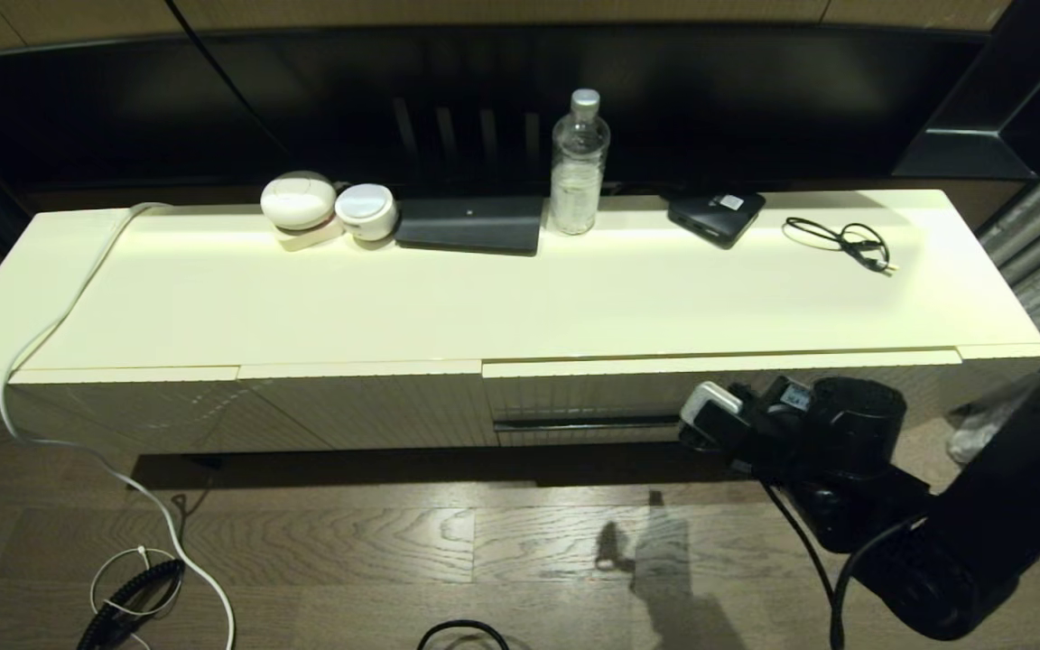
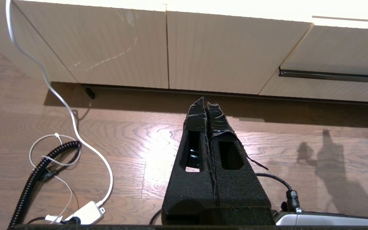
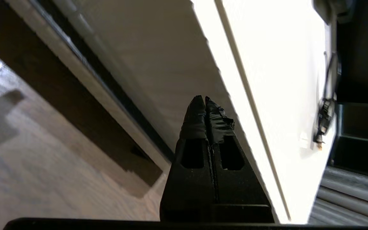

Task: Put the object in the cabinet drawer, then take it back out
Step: Close the drawer, then open the drawer

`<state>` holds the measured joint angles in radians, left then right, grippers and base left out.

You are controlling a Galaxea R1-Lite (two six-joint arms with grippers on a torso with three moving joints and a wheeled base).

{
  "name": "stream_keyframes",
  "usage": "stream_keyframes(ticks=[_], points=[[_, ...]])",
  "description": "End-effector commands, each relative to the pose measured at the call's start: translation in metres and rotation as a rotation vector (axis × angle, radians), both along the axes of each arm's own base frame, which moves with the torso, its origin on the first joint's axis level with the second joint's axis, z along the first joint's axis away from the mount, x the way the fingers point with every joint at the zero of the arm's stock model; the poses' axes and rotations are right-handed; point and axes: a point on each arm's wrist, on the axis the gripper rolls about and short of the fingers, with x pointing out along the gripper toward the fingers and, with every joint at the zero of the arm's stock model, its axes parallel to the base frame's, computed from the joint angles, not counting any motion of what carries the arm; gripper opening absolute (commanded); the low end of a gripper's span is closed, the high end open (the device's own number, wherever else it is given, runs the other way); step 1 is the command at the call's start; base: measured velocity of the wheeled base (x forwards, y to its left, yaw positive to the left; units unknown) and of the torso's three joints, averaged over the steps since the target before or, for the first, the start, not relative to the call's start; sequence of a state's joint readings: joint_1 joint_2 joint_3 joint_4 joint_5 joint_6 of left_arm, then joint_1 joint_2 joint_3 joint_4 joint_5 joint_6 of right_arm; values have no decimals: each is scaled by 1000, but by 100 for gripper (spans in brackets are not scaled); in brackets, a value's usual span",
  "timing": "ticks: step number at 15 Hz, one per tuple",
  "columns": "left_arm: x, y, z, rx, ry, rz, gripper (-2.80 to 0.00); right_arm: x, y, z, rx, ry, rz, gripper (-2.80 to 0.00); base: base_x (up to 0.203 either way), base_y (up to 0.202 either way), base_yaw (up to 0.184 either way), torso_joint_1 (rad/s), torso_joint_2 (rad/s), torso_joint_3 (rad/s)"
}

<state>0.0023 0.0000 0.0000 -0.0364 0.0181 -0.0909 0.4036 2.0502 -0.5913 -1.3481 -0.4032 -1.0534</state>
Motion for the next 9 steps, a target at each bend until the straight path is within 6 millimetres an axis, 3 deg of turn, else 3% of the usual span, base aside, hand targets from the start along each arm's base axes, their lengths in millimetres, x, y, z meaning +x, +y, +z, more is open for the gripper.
stream_keyframes(ticks=[1,9], points=[[0,0,0,-1,-2,1,-280,-33,-10,32,7,-36,13,-280,0,0,0,0,0,0],[0,0,0,-1,-2,1,-280,-138,-47,61,-63,73,90,-280,0,0,0,0,0,0]])
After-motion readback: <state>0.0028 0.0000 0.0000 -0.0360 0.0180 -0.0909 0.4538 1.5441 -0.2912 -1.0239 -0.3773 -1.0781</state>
